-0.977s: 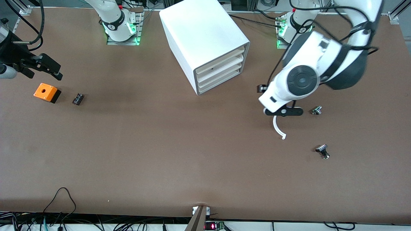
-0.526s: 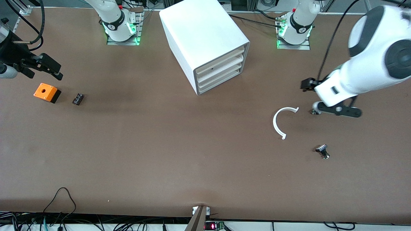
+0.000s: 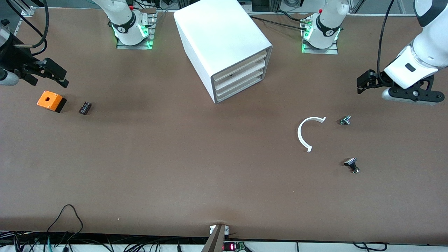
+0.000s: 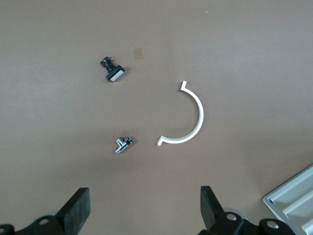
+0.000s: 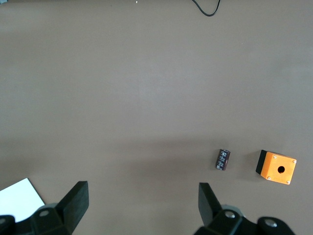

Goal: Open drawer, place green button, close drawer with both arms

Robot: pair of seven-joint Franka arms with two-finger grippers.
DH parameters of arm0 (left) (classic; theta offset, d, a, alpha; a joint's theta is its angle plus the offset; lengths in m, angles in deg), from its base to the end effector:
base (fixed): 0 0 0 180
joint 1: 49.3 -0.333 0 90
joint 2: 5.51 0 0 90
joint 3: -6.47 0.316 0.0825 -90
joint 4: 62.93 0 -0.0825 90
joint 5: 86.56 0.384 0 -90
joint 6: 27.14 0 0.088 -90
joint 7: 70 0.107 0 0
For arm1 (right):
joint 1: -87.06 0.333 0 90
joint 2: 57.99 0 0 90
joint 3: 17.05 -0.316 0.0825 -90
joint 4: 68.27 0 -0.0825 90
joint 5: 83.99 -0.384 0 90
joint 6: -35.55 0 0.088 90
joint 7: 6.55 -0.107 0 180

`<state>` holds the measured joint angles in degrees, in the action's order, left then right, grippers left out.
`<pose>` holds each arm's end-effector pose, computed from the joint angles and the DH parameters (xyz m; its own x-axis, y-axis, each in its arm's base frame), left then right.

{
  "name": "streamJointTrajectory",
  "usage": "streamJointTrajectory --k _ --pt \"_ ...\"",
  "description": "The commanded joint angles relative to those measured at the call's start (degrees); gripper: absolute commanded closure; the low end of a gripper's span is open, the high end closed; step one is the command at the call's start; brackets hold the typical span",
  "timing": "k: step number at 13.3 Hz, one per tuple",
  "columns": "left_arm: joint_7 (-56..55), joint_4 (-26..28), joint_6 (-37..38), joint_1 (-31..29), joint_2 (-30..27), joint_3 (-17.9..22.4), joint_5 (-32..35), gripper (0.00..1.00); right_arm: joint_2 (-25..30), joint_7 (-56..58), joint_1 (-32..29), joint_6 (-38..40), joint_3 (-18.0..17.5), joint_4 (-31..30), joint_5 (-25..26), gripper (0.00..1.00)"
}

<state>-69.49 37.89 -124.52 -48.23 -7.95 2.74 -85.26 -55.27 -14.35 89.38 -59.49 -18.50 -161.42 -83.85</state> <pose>0.5452 -0.0443 0.5693 0.9953 -0.0953 -0.0178 -0.0958 -0.9951 -0.0251 0.5471 0.0362 0.6326 0.9943 -0.0702 0.0801 -0.0698 -0.9975 -0.0073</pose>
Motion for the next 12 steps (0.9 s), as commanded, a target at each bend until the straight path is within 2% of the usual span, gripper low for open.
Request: streamJointTrajectory --k 1,4,12 --pt "-1.3 3.0 -1.8 -0.1 -2.5 0.3 -0.9 0.01 0.1 -0.1 0.4 0.8 0.3 0.8 0.0 0.01" --pt "-0.9 0.6 5.3 -0.1 -2.4 -0.1 -1.6 0.01 0.1 -0.1 0.4 0.7 0.3 0.8 0.0 0.01" --pt "-1.3 -2.3 5.8 0.5 -0.7 -0.4 -1.5 0.01 0.1 0.2 0.3 0.6 0.4 0.8 0.0 0.01"
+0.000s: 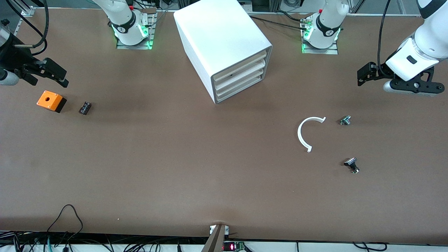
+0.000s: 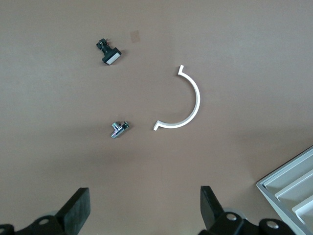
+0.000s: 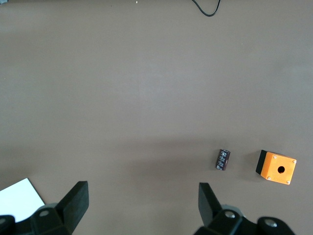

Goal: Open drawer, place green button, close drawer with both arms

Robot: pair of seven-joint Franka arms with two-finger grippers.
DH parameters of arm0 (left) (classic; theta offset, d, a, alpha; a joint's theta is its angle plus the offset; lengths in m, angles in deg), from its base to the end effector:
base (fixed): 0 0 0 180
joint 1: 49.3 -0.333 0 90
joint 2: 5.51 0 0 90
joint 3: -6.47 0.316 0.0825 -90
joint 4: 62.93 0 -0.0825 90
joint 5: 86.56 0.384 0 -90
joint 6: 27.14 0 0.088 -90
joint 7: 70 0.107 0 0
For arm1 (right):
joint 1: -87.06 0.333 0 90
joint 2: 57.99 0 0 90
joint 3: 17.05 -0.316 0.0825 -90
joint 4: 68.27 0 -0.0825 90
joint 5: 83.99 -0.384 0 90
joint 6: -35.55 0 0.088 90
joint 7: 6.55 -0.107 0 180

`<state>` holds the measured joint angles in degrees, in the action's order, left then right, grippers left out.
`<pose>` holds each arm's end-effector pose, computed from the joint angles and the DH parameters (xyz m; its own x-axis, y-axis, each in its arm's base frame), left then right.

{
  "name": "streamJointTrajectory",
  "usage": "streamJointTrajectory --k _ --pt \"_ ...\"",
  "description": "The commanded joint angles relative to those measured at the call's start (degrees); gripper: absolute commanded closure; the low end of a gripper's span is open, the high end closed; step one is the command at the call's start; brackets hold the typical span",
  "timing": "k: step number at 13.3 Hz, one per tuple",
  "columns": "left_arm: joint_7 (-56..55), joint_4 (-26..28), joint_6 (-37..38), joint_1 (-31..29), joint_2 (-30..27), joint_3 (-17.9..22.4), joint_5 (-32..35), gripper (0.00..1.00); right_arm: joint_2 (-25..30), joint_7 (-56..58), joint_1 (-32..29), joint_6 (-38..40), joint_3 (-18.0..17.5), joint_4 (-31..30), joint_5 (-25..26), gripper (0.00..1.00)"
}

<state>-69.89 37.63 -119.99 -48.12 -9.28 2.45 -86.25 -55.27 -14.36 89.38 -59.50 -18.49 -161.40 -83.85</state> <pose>0.5308 -0.0488 0.5774 0.9934 -0.0921 -0.0689 -0.0930 -0.9956 -0.0098 0.5472 0.0361 0.6328 0.9942 -0.0706 0.0806 -0.0702 -0.9975 -0.0074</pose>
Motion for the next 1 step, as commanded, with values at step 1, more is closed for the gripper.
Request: streamJointTrajectory --k 1 --pt "-0.9 -2.3 1.3 0.4 1.1 -0.5 -0.5 0.01 0.0 0.2 0.4 0.7 0.4 0.8 0.0 0.01"
